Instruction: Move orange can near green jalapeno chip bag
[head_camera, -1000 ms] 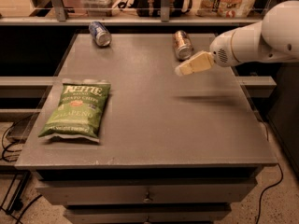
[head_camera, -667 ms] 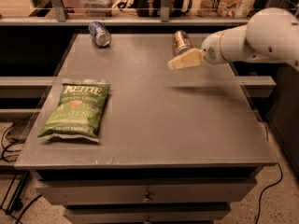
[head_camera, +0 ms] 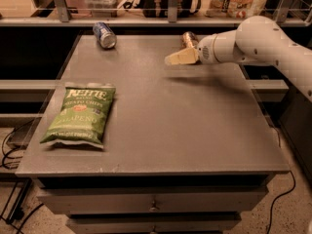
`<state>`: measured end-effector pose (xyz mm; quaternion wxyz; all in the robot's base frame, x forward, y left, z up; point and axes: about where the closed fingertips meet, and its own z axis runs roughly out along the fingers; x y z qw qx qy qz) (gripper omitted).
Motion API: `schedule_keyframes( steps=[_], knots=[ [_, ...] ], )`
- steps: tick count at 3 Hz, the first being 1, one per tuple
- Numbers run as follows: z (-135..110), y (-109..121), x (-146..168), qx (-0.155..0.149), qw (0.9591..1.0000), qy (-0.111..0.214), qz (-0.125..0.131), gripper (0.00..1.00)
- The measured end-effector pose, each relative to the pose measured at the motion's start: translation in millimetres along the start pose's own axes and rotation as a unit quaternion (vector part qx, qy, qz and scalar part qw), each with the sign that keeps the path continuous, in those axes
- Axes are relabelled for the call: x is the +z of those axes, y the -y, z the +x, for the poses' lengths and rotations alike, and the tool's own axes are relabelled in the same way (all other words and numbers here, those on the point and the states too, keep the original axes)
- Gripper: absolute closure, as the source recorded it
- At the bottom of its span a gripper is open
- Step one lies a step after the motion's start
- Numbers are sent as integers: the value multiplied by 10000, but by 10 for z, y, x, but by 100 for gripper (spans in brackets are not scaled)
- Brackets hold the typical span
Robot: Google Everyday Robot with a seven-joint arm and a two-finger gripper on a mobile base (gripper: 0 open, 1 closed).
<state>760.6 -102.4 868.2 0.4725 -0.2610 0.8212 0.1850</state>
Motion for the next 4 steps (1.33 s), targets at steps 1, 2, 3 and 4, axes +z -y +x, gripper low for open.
schedule_keyframes(
  steps=[1, 2, 3, 4],
  knots=[
    [-80, 149, 224, 270, 9996, 87, 81, 0],
    [-158, 343, 315, 340, 9988, 114, 328, 19],
    [-223, 425, 309, 269, 9984, 114, 485, 41],
    [-293, 328, 283, -37, 9989, -9, 476, 65]
  ],
)
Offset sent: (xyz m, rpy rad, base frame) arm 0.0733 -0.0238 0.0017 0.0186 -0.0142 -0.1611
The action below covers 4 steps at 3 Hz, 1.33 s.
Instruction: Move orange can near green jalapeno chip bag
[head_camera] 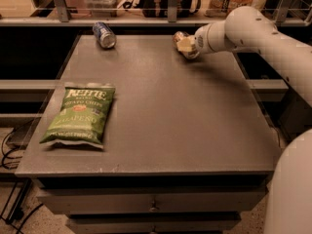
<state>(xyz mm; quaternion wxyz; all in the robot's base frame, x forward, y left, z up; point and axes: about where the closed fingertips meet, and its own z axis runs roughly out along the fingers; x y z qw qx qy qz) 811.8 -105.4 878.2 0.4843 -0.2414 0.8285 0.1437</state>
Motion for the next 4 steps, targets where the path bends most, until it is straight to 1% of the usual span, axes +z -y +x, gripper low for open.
schedule_keyframes(
  steps=[1, 2, 3, 4],
  knots=[
    [-107, -281, -40, -475, 9984, -147, -282, 88],
    [-226, -658, -138, -882, 9919, -195, -887, 100],
    [-360, -1125, -294, -1253, 9747, -61, -1848, 100],
    [-420, -1653, -539, -1507, 9438, 79, -2941, 100]
  ],
)
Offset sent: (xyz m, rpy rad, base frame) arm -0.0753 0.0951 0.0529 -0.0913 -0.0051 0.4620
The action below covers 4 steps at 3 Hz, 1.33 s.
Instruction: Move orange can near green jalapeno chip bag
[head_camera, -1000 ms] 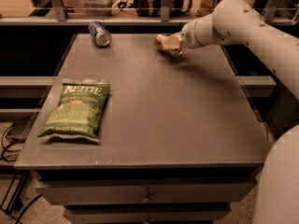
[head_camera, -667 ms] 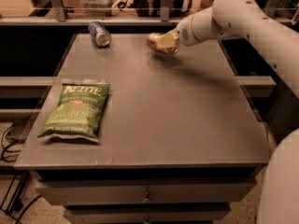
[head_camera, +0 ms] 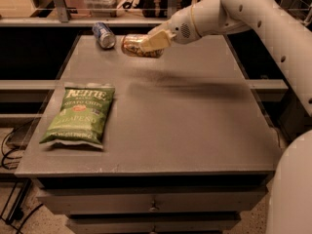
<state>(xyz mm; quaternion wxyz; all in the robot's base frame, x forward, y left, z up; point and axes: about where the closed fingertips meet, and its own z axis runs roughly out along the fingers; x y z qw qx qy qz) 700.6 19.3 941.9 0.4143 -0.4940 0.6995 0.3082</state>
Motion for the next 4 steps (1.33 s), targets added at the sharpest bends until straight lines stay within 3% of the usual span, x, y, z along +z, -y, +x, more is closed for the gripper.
schedule_keyframes(
  steps=[1, 3, 4],
  knots=[
    [97, -186, 16, 1, 9992, -198, -360, 100],
    [79, -243, 144, 3, 9986, -234, -485, 100],
    [74, -472, 406, 34, 9968, -119, -791, 82]
  ],
)
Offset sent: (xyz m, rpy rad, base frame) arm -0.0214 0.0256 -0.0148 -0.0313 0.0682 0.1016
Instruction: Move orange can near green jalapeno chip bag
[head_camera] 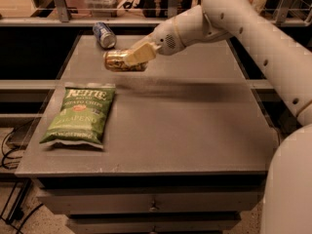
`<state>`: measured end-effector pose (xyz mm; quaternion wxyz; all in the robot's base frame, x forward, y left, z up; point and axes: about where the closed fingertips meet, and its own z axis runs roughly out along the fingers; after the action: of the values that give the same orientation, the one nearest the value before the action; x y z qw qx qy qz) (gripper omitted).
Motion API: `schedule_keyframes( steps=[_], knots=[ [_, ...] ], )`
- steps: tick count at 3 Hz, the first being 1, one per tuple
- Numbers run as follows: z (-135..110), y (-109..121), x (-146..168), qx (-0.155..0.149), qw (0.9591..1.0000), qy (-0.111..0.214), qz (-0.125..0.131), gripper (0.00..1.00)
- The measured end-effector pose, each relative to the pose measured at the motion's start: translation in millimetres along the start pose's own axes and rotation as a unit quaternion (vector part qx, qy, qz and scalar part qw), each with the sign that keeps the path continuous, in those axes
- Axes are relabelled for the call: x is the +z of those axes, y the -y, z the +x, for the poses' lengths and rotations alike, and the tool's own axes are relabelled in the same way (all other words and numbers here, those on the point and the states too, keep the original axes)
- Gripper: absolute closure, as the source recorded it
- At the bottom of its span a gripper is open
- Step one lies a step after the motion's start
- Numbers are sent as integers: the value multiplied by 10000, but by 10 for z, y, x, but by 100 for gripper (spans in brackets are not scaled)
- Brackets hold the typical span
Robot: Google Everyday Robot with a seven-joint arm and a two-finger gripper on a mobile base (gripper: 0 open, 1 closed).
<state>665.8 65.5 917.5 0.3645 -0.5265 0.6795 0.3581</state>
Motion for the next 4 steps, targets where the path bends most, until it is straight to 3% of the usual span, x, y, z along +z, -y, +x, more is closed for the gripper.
schedule_keyframes(
  steps=[1, 2, 3, 4],
  knots=[
    [47, -217, 301, 177, 9990, 209, -351, 59],
    [49, -390, 481, 283, 9974, 402, -531, 35],
    [96, -500, 578, 407, 9960, 514, -598, 13],
    [158, -573, 597, 490, 9956, 564, -568, 0]
  ],
)
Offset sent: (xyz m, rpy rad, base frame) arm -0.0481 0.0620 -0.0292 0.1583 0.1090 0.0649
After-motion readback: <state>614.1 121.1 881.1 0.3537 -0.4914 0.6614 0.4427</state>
